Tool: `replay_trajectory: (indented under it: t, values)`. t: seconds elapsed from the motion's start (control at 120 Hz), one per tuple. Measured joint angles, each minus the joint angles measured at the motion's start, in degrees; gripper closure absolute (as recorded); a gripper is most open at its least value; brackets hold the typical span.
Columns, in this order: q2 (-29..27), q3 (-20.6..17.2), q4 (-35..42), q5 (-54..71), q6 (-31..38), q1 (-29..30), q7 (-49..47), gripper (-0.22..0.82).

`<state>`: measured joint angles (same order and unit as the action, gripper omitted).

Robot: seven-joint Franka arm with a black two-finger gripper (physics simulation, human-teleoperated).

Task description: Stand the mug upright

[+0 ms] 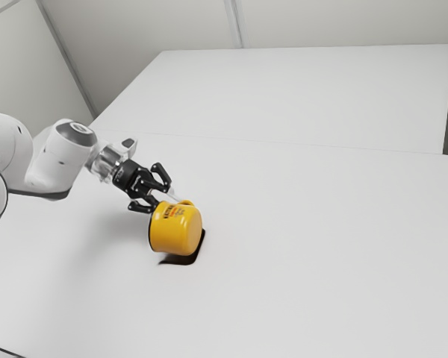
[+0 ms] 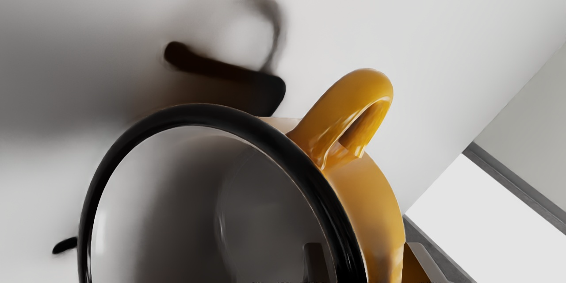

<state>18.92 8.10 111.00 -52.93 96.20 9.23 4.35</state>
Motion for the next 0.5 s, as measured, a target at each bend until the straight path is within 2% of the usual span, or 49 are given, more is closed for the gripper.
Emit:
replay_trajectory:
  t: [0.083, 0.183, 0.433, 0.5]
  values:
    - [-0.1, -0.1, -0.6, 0.0, 0.0, -0.3, -0.1, 0.64]
    - [-0.2, -0.5, -1.2, -0.2, 0.1, -0.7, -0.3, 0.7]
    - [-0.4, -0.7, -1.4, 0.1, 0.8, -2.1, -1.3, 0.76]
    - [-2.8, -0.8, -1.4, 3.6, 2.0, -4.0, -1.5, 0.77]
